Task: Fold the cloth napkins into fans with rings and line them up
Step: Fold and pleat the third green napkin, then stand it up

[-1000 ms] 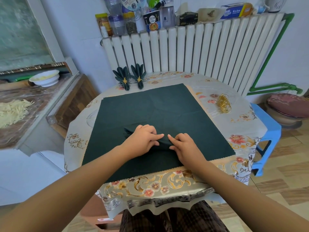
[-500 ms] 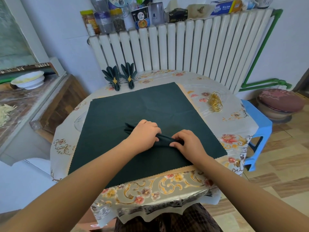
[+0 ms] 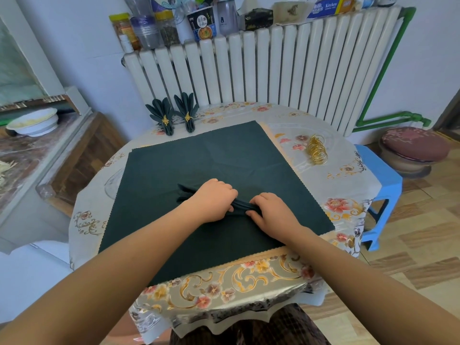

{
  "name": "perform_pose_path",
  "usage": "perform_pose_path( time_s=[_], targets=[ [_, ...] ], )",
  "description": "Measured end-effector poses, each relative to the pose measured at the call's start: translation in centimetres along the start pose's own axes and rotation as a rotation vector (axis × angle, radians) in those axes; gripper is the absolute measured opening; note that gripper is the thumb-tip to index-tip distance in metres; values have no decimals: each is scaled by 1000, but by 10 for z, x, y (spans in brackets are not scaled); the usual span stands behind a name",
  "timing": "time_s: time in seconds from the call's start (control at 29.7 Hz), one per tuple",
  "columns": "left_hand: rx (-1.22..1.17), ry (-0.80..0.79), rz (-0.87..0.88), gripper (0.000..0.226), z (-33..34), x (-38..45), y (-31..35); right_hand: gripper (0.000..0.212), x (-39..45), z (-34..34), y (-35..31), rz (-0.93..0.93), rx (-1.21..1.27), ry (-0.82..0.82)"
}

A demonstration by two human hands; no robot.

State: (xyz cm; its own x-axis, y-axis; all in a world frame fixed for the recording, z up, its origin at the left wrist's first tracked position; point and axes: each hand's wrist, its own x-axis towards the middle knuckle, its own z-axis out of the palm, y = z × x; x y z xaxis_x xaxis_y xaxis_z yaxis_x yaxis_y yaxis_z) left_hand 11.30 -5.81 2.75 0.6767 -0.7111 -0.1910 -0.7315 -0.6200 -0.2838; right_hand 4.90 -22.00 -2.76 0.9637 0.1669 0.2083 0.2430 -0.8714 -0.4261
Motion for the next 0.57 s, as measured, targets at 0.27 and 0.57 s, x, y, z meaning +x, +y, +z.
perform_pose_path(
  time_s=[0.27, 0.57],
  targets=[
    [-102, -28, -42, 30, -9, 7, 5, 30, -1, -9, 18, 31, 18, 65],
    [-189, -23, -119, 22, -24, 26, -8, 33, 10, -19, 37, 64, -39, -20]
  ],
)
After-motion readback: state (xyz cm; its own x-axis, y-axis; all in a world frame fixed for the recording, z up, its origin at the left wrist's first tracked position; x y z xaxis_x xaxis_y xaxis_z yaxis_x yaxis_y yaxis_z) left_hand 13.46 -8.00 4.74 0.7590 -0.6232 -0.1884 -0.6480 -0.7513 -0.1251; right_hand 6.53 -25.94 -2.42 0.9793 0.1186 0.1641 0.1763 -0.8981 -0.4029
